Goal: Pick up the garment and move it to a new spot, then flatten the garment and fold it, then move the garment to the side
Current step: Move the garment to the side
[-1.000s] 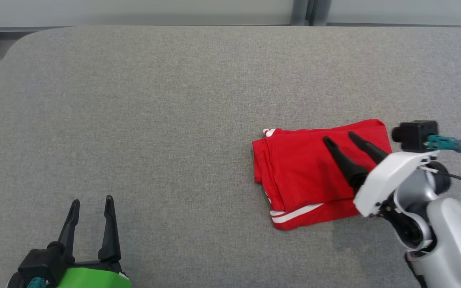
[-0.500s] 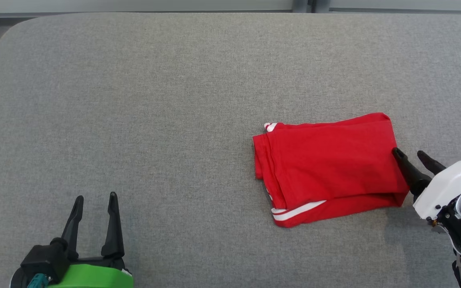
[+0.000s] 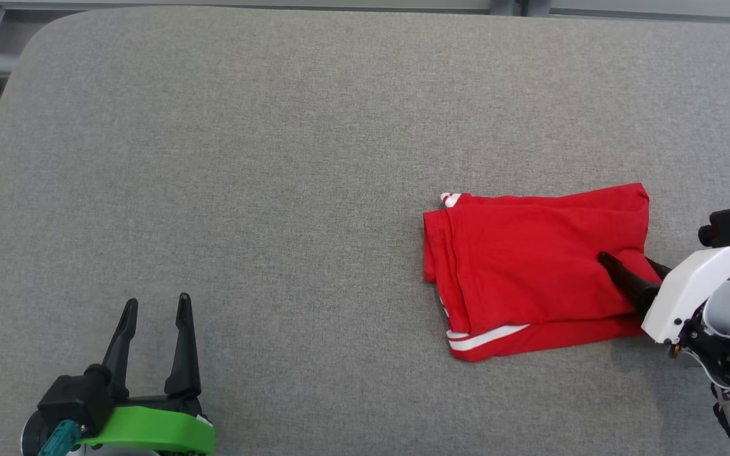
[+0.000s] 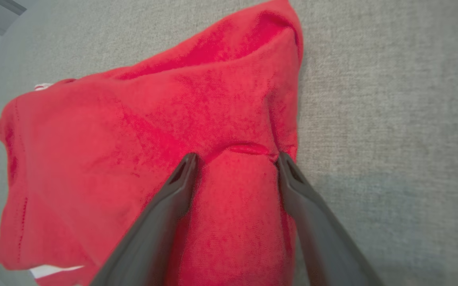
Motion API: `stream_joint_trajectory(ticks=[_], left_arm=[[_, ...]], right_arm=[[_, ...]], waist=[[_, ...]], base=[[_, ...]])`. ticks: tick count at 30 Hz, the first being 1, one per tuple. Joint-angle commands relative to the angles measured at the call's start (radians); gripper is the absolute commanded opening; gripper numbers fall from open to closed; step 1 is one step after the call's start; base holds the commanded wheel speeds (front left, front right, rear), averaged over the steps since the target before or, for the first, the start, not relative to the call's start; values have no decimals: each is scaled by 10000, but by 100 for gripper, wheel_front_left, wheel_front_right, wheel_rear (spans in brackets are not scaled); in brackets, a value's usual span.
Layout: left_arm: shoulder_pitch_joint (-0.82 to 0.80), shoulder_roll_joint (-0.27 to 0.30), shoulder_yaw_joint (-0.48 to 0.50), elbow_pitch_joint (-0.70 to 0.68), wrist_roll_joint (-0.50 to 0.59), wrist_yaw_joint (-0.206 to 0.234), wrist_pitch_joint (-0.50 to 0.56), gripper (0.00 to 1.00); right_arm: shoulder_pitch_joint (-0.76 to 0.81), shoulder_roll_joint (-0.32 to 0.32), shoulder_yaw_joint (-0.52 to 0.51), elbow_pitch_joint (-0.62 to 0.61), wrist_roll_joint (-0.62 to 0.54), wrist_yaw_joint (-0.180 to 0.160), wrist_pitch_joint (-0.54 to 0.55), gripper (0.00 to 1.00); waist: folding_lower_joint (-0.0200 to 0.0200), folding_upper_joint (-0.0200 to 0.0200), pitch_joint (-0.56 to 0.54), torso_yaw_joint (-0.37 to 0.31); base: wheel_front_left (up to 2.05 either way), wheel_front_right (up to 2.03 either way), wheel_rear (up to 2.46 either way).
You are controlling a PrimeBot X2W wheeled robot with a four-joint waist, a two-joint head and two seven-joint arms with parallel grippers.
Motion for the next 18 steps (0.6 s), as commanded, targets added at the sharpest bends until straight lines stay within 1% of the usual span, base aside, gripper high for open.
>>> stream_joint_trajectory(ticks=[1,5,10,14,18], left_arm=[[-41,3,29,46,-90,26,-7,100],[135,-30,105,30,-113,69,-15,100],[178,-66,163,-22,-132,101,-24,100],[1,-48,122,-34,-92,34,-27,100],[-106,69,126,-22,-56,7,-2,100]], right_arm=[[-19,-153,-1,224,202,-16,-164,100],[-77,-490,-52,63,702,-13,-428,100],[230,-850,-2,52,913,-10,-93,100],[130,-699,139,486,709,-8,18,100],[-180,-337,414,1065,709,-8,-70,100]], waist=[[0,0,-80,104],[0,0,-156,144],[0,0,-185,75],[0,0,-150,40],[0,0,-130,31]], base=[[0,0,0],[0,0,0],[0,0,0],[0,0,0],[0,0,0]])
